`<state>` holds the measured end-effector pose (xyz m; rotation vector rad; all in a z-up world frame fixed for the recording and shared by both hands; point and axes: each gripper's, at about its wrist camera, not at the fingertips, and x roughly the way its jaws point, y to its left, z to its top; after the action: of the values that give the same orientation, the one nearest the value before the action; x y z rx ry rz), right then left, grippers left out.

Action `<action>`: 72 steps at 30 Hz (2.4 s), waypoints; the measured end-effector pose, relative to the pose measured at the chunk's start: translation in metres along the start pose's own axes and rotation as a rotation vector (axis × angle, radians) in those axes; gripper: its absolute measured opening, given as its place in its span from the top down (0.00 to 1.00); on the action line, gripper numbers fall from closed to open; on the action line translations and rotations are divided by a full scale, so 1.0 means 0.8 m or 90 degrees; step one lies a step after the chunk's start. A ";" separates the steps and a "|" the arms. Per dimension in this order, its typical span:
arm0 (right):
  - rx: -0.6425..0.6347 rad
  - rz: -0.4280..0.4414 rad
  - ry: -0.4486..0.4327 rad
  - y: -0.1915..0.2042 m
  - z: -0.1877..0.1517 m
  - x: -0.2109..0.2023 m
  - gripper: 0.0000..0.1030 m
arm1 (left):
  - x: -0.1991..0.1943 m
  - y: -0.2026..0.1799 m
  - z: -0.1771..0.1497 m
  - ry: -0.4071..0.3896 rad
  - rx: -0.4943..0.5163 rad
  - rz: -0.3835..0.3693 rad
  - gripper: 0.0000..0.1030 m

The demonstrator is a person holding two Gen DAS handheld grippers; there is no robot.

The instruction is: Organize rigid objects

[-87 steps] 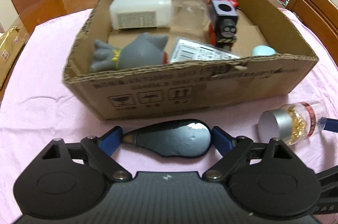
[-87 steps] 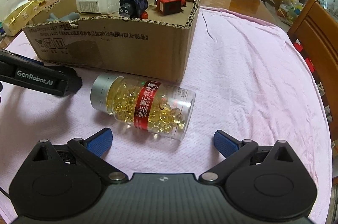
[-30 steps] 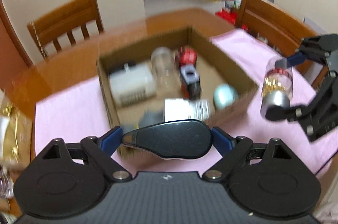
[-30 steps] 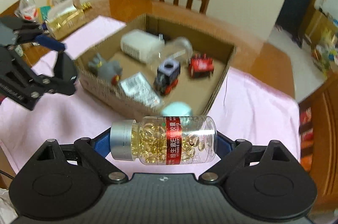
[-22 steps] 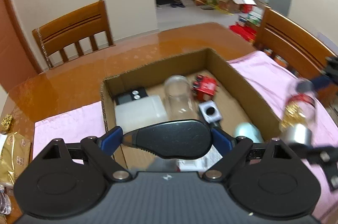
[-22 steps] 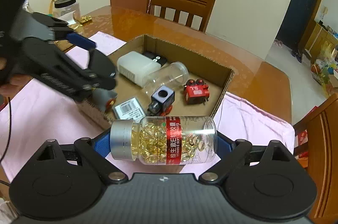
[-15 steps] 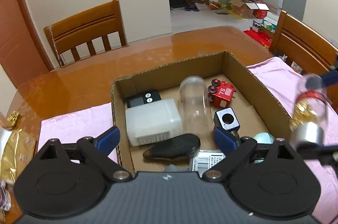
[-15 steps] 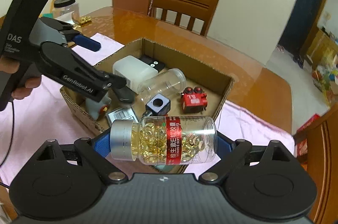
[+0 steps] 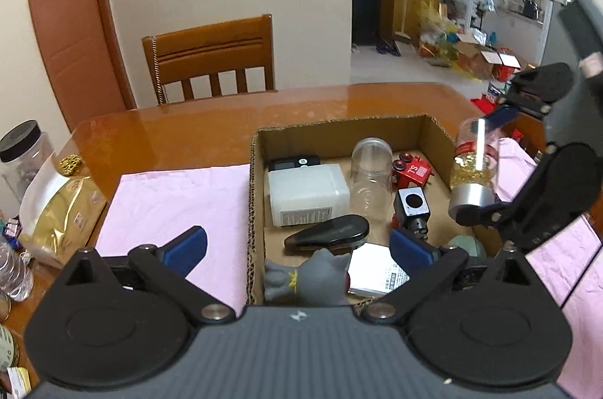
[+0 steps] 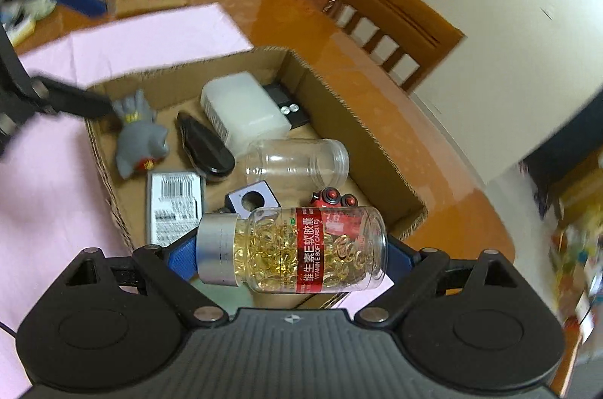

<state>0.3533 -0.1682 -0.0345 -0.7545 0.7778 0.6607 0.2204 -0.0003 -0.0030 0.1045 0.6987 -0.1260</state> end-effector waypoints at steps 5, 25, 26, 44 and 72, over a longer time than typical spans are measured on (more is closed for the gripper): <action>-0.056 0.013 0.027 0.002 0.006 0.019 0.07 | -0.002 0.002 -0.005 0.009 -0.008 0.021 0.01; 0.264 0.008 0.046 -0.009 -0.008 -0.055 0.00 | -0.022 -0.011 0.014 0.030 -0.014 0.044 0.01; 0.301 0.006 0.056 -0.007 -0.013 -0.060 0.00 | -0.023 -0.011 0.015 0.041 -0.017 0.045 0.01; 0.629 -0.087 0.070 0.034 -0.060 -0.127 0.00 | -0.040 -0.035 0.036 0.143 -0.015 0.025 0.01; 0.624 -0.085 0.051 0.040 -0.052 -0.137 0.00 | -0.053 -0.034 0.039 0.148 -0.021 0.042 0.01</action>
<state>0.2544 -0.2095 0.0225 0.0694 0.9862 0.0735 0.2037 -0.0283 0.0466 0.1113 0.9279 -0.0389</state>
